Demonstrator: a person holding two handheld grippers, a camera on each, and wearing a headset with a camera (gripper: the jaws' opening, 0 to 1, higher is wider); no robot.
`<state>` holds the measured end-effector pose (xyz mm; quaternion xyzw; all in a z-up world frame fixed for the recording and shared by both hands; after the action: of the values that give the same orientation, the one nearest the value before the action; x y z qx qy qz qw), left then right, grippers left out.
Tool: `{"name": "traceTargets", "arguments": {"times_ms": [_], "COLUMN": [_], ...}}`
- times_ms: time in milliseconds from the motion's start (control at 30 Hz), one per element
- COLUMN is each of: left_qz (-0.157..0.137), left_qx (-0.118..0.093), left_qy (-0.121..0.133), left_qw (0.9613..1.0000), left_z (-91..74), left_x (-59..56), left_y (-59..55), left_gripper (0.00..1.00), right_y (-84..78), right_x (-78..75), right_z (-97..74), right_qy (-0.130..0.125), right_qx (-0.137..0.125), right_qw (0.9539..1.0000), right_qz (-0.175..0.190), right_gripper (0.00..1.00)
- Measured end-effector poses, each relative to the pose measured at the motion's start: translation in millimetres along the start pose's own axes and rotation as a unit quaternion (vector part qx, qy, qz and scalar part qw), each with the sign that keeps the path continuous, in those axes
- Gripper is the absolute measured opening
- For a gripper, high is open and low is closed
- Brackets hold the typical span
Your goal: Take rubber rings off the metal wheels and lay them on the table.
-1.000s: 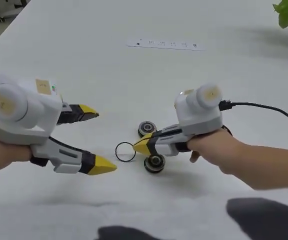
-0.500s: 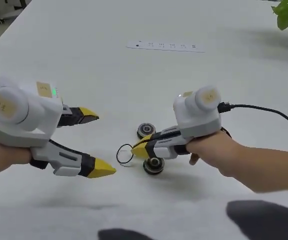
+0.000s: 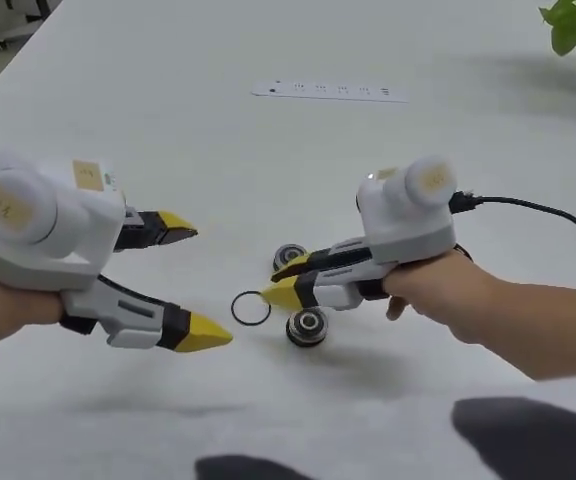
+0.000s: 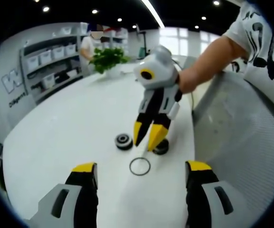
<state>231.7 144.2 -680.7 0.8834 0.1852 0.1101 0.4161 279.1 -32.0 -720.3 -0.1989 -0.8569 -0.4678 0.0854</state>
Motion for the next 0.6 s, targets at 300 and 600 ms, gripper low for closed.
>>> {"name": "traceTargets", "arguments": {"times_ms": [300, 600], "left_qz": [0.003, 0.006], "left_qx": [0.003, 0.006], "left_qy": [-0.006, -0.013], "left_qw": [1.0000, 0.9999], "left_z": [3.8, 8.4], "left_x": [0.6, 1.2], "left_y": [2.9, 6.5], "left_gripper": [0.76, 0.75], "right_y": [-0.9, -6.0], "right_x": [-3.2, -3.9], "right_z": [-12.5, -23.7], "right_qy": [-0.004, -0.008], "right_qx": [-0.013, -0.014], "right_qw": [0.9999, 0.9999], "right_qz": [0.004, 0.000], "right_gripper": [0.18, 0.19]}}
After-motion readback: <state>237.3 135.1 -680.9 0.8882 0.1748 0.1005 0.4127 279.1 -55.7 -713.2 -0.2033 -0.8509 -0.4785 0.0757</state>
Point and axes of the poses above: the centre of the closed fingertips' face, and the gripper's own axes: z roughly forward along the fingers, x roughly to its left, y roughly out of its top, the point moved 9 cm from there along -z, roughly backward along the fingers, and after that the axes turned 4 degrees about x, right-handed, at the moved point
